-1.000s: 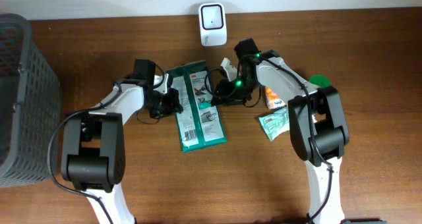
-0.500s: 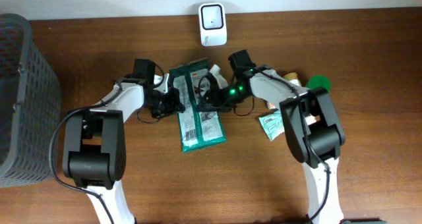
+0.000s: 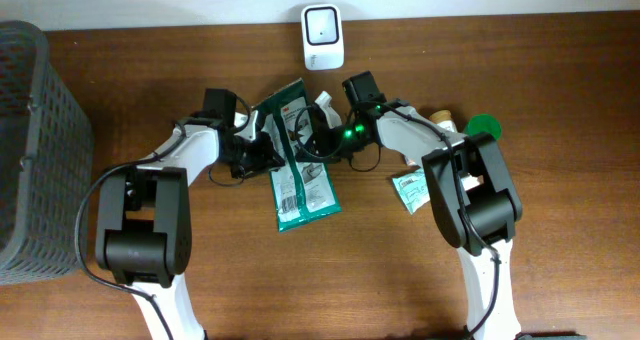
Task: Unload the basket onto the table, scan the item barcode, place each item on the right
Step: 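Release with the left gripper and lift the package with the right gripper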
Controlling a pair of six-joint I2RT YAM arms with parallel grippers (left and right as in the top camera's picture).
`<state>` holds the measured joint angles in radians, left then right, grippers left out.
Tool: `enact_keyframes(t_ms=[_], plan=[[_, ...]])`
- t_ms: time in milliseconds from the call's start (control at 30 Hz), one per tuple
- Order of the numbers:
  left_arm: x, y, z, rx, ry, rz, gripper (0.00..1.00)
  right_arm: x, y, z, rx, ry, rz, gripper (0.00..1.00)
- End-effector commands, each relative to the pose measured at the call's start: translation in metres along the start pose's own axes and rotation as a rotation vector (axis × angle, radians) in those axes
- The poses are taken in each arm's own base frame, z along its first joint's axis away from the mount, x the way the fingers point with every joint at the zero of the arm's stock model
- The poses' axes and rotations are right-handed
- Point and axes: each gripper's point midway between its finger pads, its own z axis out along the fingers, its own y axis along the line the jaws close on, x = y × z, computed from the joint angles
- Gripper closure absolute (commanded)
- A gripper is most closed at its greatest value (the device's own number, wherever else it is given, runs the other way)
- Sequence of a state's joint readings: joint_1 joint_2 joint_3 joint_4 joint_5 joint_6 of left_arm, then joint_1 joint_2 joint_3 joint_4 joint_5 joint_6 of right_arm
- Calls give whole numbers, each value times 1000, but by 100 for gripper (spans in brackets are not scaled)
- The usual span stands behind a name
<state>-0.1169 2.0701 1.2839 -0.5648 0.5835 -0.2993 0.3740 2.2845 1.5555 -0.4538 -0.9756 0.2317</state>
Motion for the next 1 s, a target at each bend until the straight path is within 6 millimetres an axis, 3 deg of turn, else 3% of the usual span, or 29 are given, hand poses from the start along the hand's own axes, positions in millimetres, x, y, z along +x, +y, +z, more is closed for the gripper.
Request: enact_keyframes(t_ms=[0,67,100,133,200,267,367,467,500,533,567,700,833,967], plan=[[-15,12,-19,-95,-59,78,82,-9,3,-24,6,-31,-47,96],[-38,-12,-68,-78,-180,171,76,-11,9,-43,18,-46,-71,96],[-49,-23,-105,-76,-274,196,66,-10,17,-57,27,-54,-91,96],[-55,-27,-133,-87,-345,203,64,-8,27,-66,32,-53,-107,96],[-60,-17,-180,-152,-455,179,58,-3,48,-80,30,-54,-141,96],[-57,7,-214,-228,-513,115,50,-2,82,-99,-3,-79,-191,96],[-51,39,-225,-279,-506,28,46,-3,129,-140,-31,-162,-281,96],[-51,46,-227,-284,-508,10,36,-2,165,-190,-24,-273,-303,96],[-51,46,-226,-284,-508,10,28,2,182,-215,-31,-329,-319,96],[-51,46,-226,-284,-508,10,10,4,191,-229,-36,-360,-323,96],[-51,46,-226,-284,-507,10,1,7,202,-245,-43,-396,-324,96],[-52,46,-227,-284,-510,11,1,18,226,-302,-94,-520,-284,96],[-52,46,-227,-284,-509,11,1,23,226,-332,-170,-554,-246,96],[-52,46,-227,-284,-509,11,1,23,232,-335,-190,-555,-284,96]])
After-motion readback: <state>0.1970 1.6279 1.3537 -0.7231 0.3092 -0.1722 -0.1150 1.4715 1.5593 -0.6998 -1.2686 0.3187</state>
